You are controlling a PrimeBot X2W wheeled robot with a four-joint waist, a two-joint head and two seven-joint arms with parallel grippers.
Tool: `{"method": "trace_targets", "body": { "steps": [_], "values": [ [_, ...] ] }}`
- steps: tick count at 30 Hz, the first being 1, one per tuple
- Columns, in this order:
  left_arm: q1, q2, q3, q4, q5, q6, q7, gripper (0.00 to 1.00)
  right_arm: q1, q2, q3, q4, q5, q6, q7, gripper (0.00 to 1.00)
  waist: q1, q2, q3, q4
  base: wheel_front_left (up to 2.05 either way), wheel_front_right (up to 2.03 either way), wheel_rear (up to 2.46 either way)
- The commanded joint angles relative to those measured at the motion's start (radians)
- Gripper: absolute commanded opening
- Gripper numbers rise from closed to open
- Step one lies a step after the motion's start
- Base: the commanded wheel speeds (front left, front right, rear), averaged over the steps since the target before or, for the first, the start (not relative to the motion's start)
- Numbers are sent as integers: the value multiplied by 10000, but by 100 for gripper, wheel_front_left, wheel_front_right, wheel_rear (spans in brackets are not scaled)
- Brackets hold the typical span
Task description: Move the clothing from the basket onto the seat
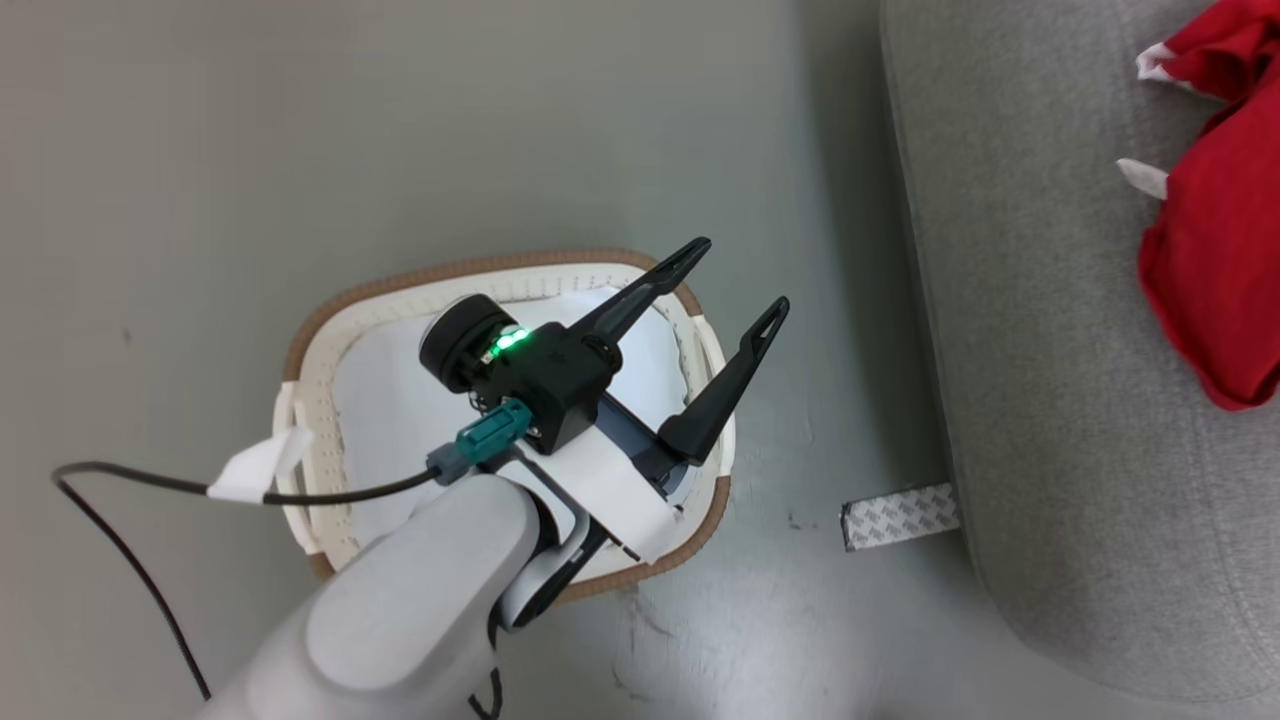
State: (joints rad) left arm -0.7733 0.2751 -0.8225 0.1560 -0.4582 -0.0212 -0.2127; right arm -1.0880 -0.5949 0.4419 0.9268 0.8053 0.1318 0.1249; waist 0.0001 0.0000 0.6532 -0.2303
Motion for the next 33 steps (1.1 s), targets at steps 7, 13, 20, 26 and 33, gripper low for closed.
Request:
{"method": "trace_targets", "body": {
  "steps": [7, 13, 20, 26, 33],
  "values": [
    [416, -100, 99, 337, -288, 9, -319, 100, 244, -260, 717, 181, 436, -23, 314, 100, -1, 0, -1269, -26, 0, 0, 0],
    [1095, -207, 352, 616, -581, 95, -442, 100, 565, -577, 1496, -168, 859, -23, 1144, 100, -1, 0, -2664, 5, 0, 0, 0],
    [2001, -135, 847, 783, -871, 240, -510, 100, 1020, -1152, 2455, -1532, 1021, -23, 1016, 100, -1, 0, -4267, 168, 0, 0, 0],
    [2754, -56, 1968, 545, -1045, 582, -513, 100, 1621, -1377, 2345, -2725, 1548, -23, -200, 100, -1, 0, -5353, 610, 0, 0, 0],
    [3931, 119, 3558, 164, -999, 920, -513, 100, 2826, -1098, 2086, -3720, 1213, -23, -2063, 100, -1, 0, -6135, 1024, 0, 0, 0]
  ]
}}
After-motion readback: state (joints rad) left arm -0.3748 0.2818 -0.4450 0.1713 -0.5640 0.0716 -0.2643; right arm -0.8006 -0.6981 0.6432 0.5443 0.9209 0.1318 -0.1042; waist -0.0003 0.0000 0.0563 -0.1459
